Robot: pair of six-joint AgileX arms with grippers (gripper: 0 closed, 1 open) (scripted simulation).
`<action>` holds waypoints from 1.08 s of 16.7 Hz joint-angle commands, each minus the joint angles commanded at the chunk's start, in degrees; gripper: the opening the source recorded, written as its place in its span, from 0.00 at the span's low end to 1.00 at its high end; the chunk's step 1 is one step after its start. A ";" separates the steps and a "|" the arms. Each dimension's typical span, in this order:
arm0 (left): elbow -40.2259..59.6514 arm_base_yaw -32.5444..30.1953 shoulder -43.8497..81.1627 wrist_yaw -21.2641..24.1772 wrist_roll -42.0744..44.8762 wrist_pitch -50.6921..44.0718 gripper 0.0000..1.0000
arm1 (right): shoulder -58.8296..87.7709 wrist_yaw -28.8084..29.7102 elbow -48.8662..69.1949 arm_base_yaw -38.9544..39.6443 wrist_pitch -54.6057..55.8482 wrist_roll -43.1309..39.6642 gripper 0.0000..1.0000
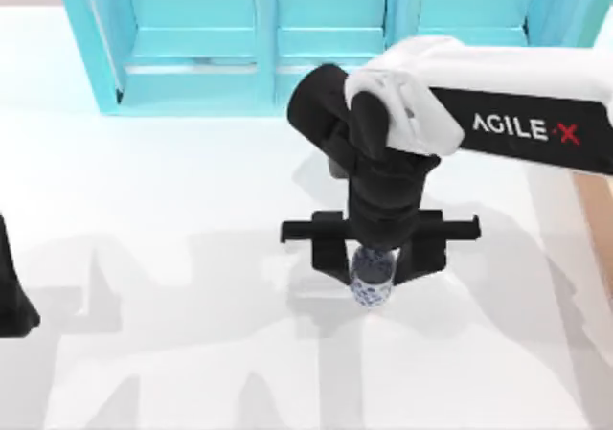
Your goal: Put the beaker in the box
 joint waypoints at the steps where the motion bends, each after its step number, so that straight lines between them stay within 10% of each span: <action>1: 0.00 0.00 0.00 0.00 0.00 0.00 1.00 | -0.68 -0.01 0.25 -1.88 -0.84 -1.88 0.00; 18: 0.00 0.00 0.00 0.00 0.00 0.00 1.00 | -21.57 0.01 1.05 -58.29 -22.02 -58.83 0.00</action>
